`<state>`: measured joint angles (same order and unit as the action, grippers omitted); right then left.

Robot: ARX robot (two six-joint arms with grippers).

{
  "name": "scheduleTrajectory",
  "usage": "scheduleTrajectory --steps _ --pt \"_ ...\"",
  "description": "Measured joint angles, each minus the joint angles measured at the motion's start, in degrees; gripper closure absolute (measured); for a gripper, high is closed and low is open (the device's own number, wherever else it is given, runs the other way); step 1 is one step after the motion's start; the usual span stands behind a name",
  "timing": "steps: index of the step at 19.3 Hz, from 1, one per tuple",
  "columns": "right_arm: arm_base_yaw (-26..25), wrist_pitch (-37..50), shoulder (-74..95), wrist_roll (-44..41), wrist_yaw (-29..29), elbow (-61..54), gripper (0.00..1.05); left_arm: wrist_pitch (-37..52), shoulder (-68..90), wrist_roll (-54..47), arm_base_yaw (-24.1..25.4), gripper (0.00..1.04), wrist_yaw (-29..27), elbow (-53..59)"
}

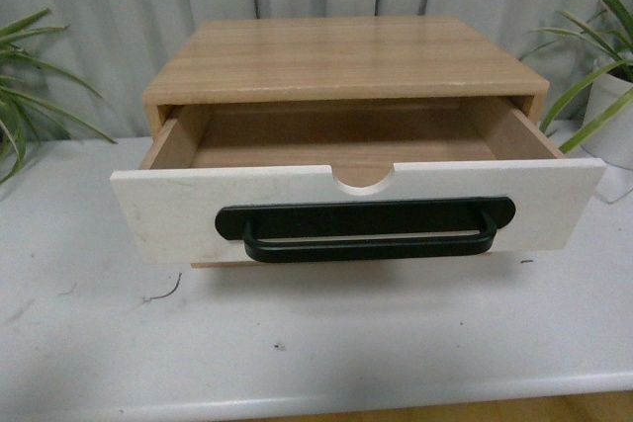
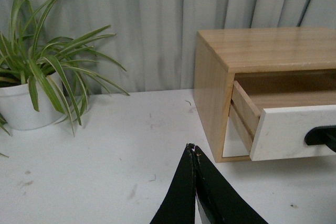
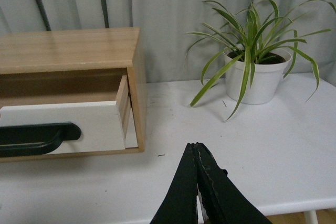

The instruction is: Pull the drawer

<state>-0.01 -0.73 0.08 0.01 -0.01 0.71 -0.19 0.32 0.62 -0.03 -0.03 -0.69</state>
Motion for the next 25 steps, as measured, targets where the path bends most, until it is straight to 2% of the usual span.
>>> scheduleTrajectory --steps 5,6,10,11,13,14,15,25 --pt "0.00 0.52 0.13 0.00 0.00 0.00 1.03 -0.02 0.00 0.00 0.00 1.03 0.00 0.02" --pt "0.00 0.52 0.11 -0.04 -0.02 0.00 0.99 -0.02 0.00 0.00 0.00 0.96 0.00 0.02" --pt "0.00 0.52 0.11 -0.04 0.00 0.00 0.54 -0.02 0.00 0.00 0.00 0.50 0.00 0.00" --pt "0.00 0.52 0.11 -0.04 0.00 0.00 0.36 -0.02 0.00 0.00 0.00 0.33 0.00 0.02" --pt "0.00 0.52 0.11 -0.02 0.00 0.00 0.08 -0.02 0.00 -0.02 0.00 0.06 0.00 0.02" --pt "0.00 0.52 0.11 -0.02 -0.02 0.00 0.05 -0.02 0.00 -0.02 0.00 0.07 0.00 0.00" --pt "0.00 0.52 0.11 -0.02 0.00 0.00 0.07 -0.02 0.00 -0.02 0.00 0.07 0.00 0.00" --pt "0.00 0.52 0.11 -0.02 -0.02 0.00 0.06 -0.02 0.00 -0.02 0.00 0.07 0.00 0.02"
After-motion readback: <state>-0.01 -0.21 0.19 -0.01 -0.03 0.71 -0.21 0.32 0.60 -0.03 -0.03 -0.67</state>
